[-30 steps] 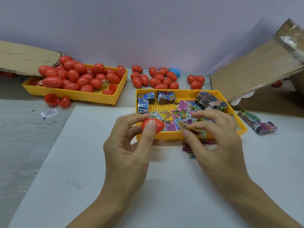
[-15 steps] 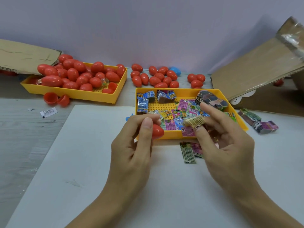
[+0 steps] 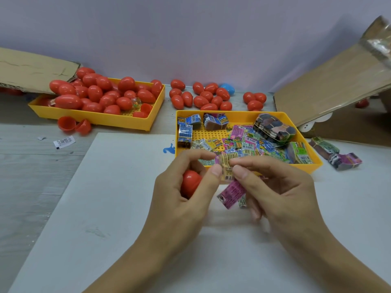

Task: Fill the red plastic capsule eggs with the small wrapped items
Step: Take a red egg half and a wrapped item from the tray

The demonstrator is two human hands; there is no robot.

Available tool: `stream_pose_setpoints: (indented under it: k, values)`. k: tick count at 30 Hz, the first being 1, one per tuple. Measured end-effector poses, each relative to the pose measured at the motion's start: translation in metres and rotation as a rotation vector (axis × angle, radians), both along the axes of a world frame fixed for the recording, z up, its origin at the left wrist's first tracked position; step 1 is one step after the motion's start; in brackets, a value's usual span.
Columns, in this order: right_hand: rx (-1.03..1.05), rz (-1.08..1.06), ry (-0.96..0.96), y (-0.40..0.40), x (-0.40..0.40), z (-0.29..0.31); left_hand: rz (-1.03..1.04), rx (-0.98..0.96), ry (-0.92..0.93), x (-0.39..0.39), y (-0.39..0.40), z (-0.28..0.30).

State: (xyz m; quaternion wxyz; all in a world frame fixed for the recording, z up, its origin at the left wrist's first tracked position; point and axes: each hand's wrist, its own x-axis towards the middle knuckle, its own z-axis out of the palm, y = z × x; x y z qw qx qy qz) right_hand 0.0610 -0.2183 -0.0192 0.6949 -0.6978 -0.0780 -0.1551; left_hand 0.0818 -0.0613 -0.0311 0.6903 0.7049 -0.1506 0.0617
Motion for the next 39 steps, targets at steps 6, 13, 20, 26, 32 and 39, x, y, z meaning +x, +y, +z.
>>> stream_pose_setpoints:
  k: [6, 13, 20, 26, 32, 39]
  values:
    - [0.037, -0.017, 0.056, 0.0000, -0.0012, 0.0020, -0.035, 0.040, 0.043, 0.0026, -0.0005, -0.0014]
    - [0.045, -0.006, 0.090, 0.0012, -0.0016, 0.0009, 0.000, 0.054, 0.003, 0.0020, -0.0008, 0.0006]
    - [0.084, -0.001, 0.094, 0.0002, -0.0022, 0.0005, -0.049, -0.119, 0.186, 0.0076, 0.0025, 0.0005]
    - [0.090, 0.020, 0.085, 0.0009, -0.0025, 0.0016, -0.087, -0.119, 0.145, 0.0060, 0.0017, 0.0033]
    - [0.077, 0.033, 0.103, 0.0008, -0.0024, 0.0012, 0.043, -0.025, 0.042, 0.0046, -0.0018, 0.0030]
    - [-0.038, -0.011, 0.148, -0.0054, -0.0026, -0.0007, 0.215, 0.072, -0.120, 0.0023, 0.0014, 0.0008]
